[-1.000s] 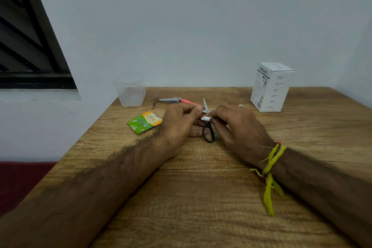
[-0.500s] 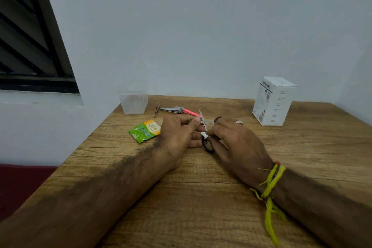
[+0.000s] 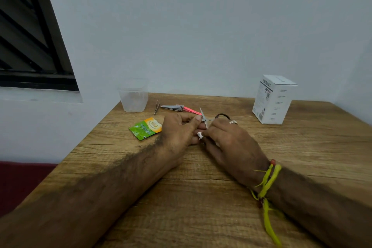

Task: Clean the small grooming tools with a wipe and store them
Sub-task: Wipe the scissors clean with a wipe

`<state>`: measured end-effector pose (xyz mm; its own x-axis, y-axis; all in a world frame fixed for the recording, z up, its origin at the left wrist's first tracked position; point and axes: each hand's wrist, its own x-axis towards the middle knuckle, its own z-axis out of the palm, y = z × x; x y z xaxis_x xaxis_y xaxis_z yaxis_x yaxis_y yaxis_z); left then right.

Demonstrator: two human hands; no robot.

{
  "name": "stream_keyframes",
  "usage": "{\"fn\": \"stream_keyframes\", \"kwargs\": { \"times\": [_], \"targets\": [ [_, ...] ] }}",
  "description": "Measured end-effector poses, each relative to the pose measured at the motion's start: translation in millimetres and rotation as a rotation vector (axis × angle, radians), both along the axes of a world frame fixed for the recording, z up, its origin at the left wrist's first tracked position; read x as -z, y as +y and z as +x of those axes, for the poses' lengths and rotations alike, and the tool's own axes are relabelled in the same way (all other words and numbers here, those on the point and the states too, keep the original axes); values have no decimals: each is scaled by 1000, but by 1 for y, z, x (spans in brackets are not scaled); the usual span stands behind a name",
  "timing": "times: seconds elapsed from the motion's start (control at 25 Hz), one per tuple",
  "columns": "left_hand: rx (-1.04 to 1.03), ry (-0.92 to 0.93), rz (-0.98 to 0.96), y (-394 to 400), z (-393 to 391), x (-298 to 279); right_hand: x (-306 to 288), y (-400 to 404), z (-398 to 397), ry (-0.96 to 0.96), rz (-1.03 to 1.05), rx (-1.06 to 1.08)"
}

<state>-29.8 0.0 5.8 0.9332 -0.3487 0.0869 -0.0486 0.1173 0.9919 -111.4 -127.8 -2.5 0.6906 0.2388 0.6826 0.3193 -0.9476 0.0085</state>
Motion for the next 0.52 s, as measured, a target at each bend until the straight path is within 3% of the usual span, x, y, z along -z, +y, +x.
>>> {"fn": "stream_keyframes", "kwargs": {
  "times": [0.36, 0.52],
  "targets": [
    [-2, 29, -9, -3, -2, -4, -3, -9, -2, 57, 109, -89],
    [-25, 49, -14, -3, 0, -5, -1, -8, -1, 103, 61, -103]
  ]
}}
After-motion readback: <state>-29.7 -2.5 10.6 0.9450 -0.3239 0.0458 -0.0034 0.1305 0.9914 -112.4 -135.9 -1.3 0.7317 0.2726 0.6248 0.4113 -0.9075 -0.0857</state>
